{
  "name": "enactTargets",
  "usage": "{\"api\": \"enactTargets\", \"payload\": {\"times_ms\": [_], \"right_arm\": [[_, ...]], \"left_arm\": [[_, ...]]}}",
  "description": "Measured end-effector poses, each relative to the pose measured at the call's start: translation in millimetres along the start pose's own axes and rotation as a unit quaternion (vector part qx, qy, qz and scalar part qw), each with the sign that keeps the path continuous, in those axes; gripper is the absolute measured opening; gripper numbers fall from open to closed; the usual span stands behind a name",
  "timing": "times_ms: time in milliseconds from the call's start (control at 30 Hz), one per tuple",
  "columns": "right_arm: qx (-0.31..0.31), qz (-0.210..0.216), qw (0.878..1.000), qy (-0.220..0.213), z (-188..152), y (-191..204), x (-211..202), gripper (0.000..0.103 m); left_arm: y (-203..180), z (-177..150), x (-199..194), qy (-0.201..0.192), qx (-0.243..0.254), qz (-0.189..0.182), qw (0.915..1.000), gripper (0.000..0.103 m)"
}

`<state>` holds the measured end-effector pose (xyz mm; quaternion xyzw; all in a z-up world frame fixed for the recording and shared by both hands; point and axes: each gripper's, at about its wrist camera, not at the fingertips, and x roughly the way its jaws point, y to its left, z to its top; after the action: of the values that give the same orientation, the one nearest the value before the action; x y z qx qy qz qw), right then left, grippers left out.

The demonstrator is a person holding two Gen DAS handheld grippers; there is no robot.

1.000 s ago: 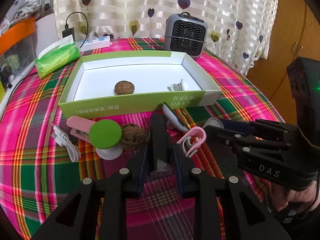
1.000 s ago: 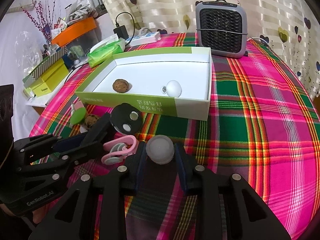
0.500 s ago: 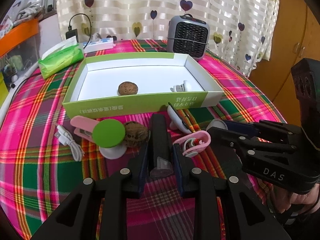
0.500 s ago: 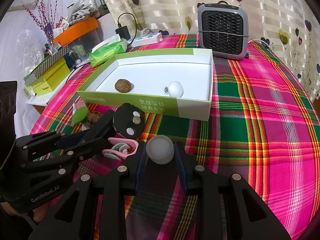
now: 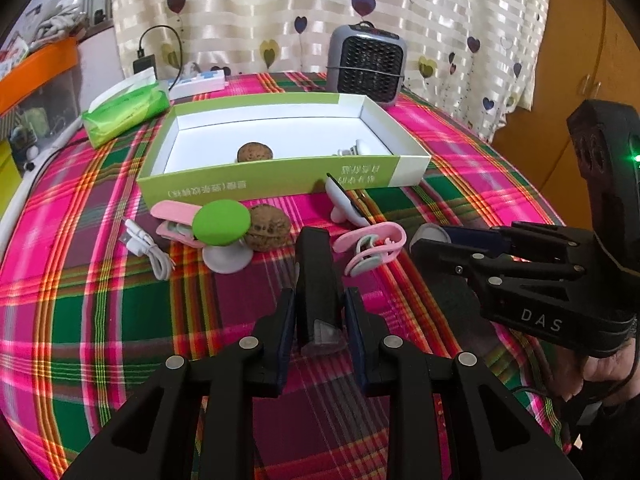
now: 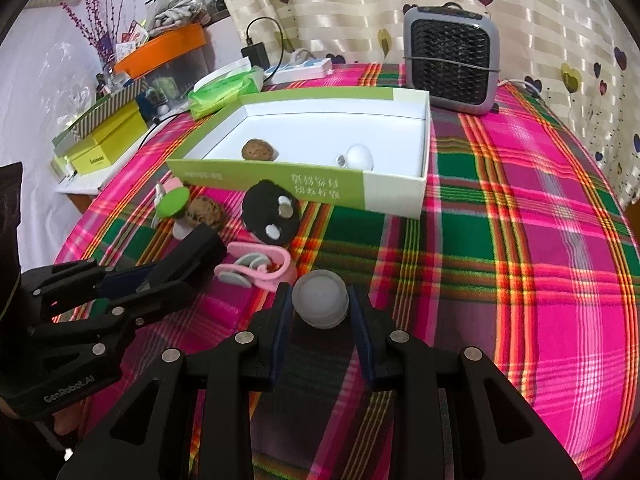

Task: Organize objects
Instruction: 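Grasp the black rectangular stick with the left tool while the right grasps the frosted jar, then carry the black stick and frosted jar over the box with both tools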

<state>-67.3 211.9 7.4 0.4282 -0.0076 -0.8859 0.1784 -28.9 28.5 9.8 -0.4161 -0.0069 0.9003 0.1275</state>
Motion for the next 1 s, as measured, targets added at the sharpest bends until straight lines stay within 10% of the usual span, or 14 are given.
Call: {"api": "enactTargets", "payload": {"times_ms": [1000], "right_arm": [[-0.028, 0.013, 0.999, -0.038, 4.2, 19.8, -22.9, 0.03]], "left_arm": [[-6.7, 13.8, -19.5, -0.037, -0.002, 0.003, 0.9993, 0.022]]}}
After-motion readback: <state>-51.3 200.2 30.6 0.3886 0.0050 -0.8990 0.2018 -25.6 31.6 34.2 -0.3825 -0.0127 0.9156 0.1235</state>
